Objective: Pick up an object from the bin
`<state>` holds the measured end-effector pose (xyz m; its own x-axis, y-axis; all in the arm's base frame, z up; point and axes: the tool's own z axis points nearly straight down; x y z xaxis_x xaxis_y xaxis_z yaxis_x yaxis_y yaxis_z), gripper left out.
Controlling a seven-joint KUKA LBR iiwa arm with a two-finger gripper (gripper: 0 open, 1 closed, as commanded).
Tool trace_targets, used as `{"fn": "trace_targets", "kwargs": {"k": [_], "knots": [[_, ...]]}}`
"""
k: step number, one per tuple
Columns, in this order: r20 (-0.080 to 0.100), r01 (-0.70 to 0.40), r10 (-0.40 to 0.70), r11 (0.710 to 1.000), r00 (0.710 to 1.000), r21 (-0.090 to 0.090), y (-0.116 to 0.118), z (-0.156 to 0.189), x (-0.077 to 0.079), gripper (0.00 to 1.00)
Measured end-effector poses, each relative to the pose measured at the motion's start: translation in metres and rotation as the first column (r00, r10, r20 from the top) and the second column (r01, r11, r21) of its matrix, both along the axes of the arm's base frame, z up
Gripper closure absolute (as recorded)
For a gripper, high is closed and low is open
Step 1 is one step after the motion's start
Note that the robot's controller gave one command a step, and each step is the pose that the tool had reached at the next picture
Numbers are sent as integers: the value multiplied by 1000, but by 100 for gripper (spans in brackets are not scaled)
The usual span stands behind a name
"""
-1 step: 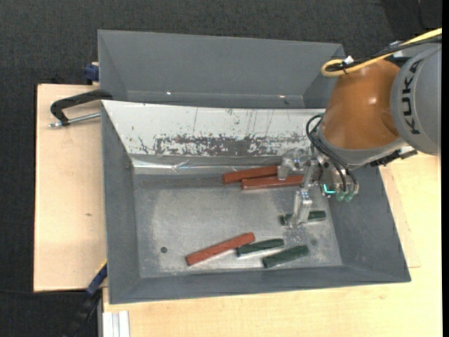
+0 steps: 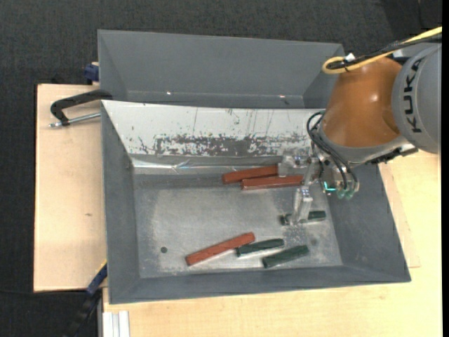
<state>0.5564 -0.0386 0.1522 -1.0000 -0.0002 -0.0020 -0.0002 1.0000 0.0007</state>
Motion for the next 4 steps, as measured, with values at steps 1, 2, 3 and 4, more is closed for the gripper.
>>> {"fn": "trace_targets", "kwargs": {"k": [1, 2, 3, 4], "knots": [[5, -83, 83, 997, 997, -1, 14, -35, -23, 0], [-3, -21, 21, 1000, 1000, 0, 52, -79, -55, 100], [3, -20, 20, 1000, 1000, 1, 52, -79, -53, 0], [4, -21, 21, 1000, 1000, 0, 52, -79, -53, 0]]}}
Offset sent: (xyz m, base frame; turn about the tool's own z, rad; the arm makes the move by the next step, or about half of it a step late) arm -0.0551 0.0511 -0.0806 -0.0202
